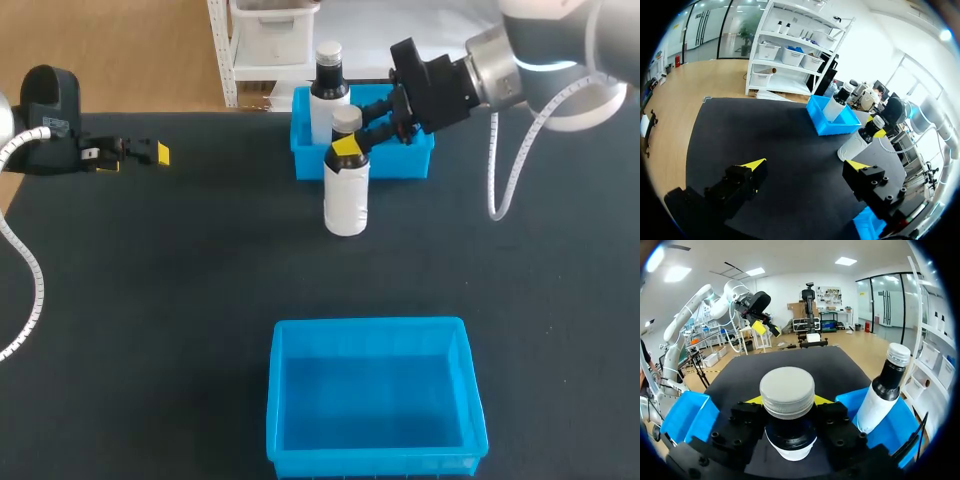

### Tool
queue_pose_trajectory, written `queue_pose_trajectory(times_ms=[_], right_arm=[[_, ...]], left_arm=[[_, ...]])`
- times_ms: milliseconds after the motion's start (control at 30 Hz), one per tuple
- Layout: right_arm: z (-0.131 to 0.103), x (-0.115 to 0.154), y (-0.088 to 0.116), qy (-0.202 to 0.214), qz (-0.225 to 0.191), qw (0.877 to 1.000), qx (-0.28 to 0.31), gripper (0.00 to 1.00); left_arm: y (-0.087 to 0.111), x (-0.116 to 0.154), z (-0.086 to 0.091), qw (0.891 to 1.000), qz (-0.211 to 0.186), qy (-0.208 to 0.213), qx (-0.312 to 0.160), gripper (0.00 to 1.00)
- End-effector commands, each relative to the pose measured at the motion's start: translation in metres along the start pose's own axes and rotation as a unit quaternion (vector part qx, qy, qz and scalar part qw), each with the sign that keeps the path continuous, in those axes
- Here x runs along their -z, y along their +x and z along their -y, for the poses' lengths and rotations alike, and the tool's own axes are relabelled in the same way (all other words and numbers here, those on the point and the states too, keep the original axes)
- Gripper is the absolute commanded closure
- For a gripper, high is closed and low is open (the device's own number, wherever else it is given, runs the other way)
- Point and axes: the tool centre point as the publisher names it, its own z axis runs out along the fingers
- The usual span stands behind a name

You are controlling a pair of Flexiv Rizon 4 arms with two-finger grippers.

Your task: Pick up the bottle, and place it in the far bin if it is heavy, or in the near bin if it is light.

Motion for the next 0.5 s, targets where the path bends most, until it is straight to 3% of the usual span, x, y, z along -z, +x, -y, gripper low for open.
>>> queue_pose_trajectory(times_ms=[33, 267, 500], right_arm=[[-0.013, 0.017, -0.005, 0.012, -0.003, 1.000, 0.003, 1.00], [-0.019, 0.064, -0.012, 0.046, -0.013, 0.999, 0.000, 1.00], [-0.027, 0.116, -0.002, 0.085, -0.027, 0.996, -0.019, 1.00]], left_arm=[[0.000, 0.000, 0.000, 1.000, 0.000, 0.000, 0.000, 0.00], [0.000, 0.000, 0.000, 1.000, 0.000, 0.000, 0.000, 0.00], [0.000, 0.000, 0.000, 1.000, 0.000, 0.000, 0.000, 0.00]])
